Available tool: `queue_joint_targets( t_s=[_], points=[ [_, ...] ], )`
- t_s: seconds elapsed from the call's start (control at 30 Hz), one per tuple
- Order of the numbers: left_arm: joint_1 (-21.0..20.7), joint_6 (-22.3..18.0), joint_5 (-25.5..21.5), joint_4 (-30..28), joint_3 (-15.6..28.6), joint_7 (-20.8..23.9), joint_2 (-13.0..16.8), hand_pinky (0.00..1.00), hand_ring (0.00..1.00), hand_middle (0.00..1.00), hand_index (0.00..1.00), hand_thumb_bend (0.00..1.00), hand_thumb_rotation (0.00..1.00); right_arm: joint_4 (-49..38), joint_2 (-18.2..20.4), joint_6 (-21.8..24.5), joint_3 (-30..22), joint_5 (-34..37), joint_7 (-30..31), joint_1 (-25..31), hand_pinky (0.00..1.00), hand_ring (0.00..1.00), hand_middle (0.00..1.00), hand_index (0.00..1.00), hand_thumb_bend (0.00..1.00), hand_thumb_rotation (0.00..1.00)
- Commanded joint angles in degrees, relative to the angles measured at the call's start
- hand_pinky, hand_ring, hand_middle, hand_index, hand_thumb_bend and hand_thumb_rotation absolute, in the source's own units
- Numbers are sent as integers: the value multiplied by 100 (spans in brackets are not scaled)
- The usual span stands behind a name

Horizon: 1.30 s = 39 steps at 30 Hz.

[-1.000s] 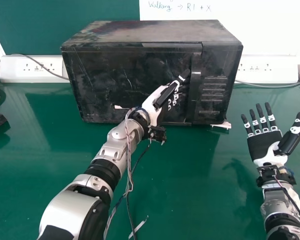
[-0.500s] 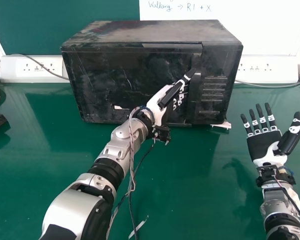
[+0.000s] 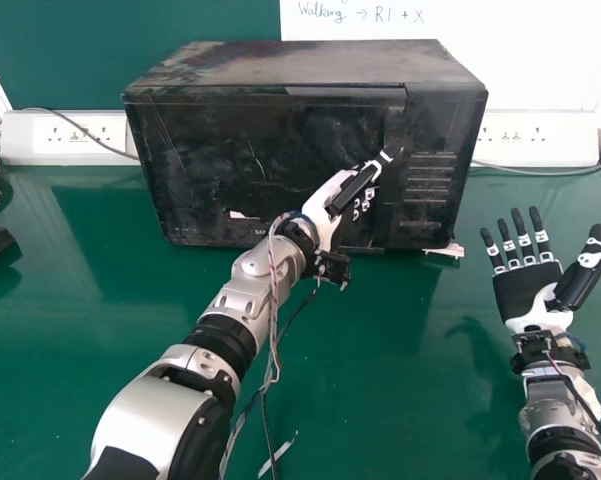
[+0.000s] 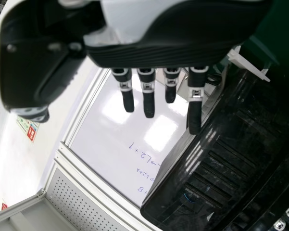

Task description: Open the door of oven

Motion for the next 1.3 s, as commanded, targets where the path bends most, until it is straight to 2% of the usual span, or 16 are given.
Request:
queue_joint_targets(
  t_s=[0.0, 0.13, 0.3, 0.43, 0.6, 0.77, 1.0, 1.27],
  points=[
    [-113, 10, -1, 40, -30, -103, -133, 65, 87, 93, 96, 84, 95, -61, 6, -10, 9, 15, 18, -34, 68, 91, 96, 93, 100, 86],
    [-100, -62, 63, 23, -94, -74, -177, 63, 85, 92, 94, 88, 96, -65, 8, -45, 20, 2, 2, -24, 64, 90, 95, 92, 100, 88],
    [-136, -89, 61, 11, -99, -115, -210, 62, 84, 91, 95, 86, 96, -82, 17, -20, 9, 22, -24, -22, 64, 88, 94, 92, 100, 85],
    [-200, -73, 36, 23, -92, -218, -224, 61, 82, 90, 100, 82, 96, -88, 22, 11, 0, 35, -61, -27, 63, 86, 93, 91, 100, 85],
    [-256, -51, 56, 91, -95, -133, -289, 58, 78, 85, 91, 84, 94, -91, 28, 12, 5, 27, -84, -30, 60, 83, 91, 91, 100, 84],
    [-282, -29, 24, 125, -72, -94, -374, 54, 76, 82, 87, 86, 90, -100, 40, 18, 13, 30, -57, -30, 60, 81, 91, 91, 100, 85],
    [-319, 40, -4, 169, -73, -279, -412, 55, 75, 81, 87, 88, 93, -129, 68, -8, 17, 28, -107, -30, 58, 79, 90, 90, 100, 88],
    [-388, 197, -219, 240, 62, -851, -407, 58, 73, 79, 85, 91, 94, -157, 82, 5, 20, 31, -96, -23, 58, 78, 88, 91, 100, 89]
  ],
)
